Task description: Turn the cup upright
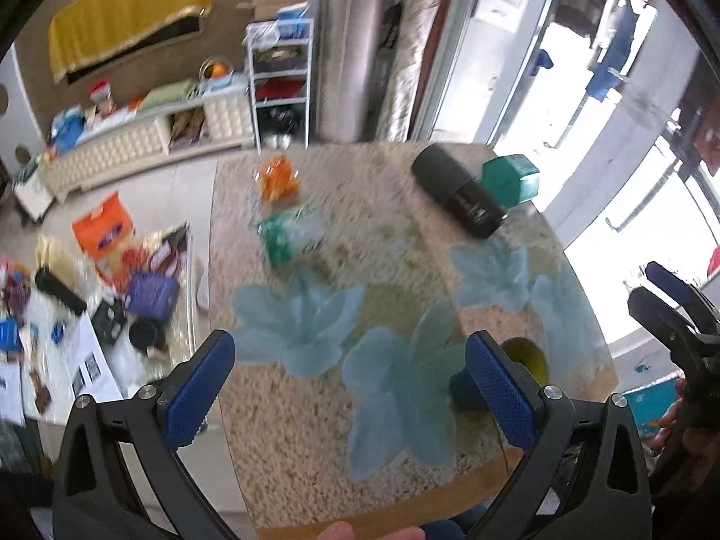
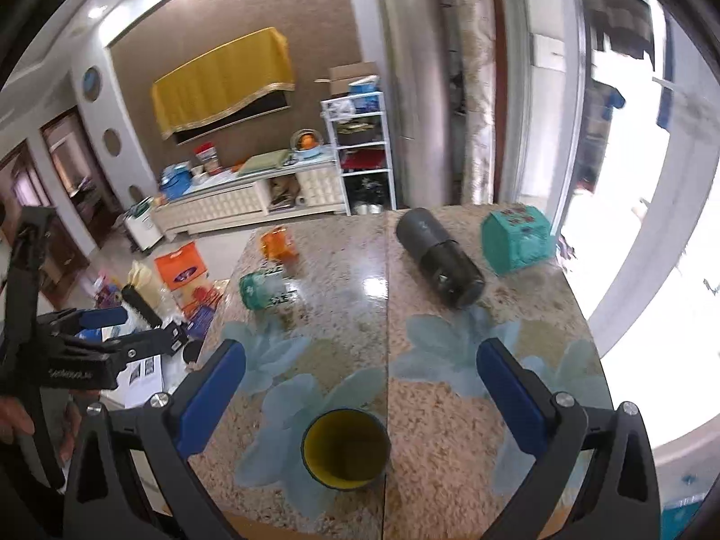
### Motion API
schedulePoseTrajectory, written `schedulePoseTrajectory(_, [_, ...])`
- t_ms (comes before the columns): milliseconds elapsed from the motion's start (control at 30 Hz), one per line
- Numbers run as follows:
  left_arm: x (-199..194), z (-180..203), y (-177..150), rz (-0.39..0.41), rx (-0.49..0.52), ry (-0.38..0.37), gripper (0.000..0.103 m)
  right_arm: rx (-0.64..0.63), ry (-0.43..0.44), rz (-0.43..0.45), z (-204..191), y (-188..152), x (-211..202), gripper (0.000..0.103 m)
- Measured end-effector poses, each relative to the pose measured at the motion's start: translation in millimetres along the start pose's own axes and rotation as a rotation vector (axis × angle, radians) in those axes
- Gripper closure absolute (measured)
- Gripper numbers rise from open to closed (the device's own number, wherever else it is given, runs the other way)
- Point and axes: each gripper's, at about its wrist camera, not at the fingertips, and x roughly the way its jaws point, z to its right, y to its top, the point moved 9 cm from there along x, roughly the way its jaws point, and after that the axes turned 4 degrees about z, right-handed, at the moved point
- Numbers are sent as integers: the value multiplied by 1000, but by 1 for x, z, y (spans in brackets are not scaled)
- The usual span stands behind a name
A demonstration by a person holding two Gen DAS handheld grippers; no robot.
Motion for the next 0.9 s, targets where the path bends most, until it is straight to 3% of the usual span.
schedulePoseTrajectory(133, [-21, 14, 11, 55, 53, 47, 0, 30, -56, -47, 6, -3, -5, 0])
schedulePoseTrajectory(267, [-31, 32, 12, 52, 41, 14, 0, 42, -60, -84, 12, -7, -8, 0])
schedulePoseTrajectory(500, [-34, 53, -2, 39, 5, 28, 0, 61, -7, -172, 16, -22, -10, 0])
schedulePoseTrajectory(900, [-30, 70, -19, -2, -24, 38, 0, 61, 64, -180, 18, -22, -9, 0])
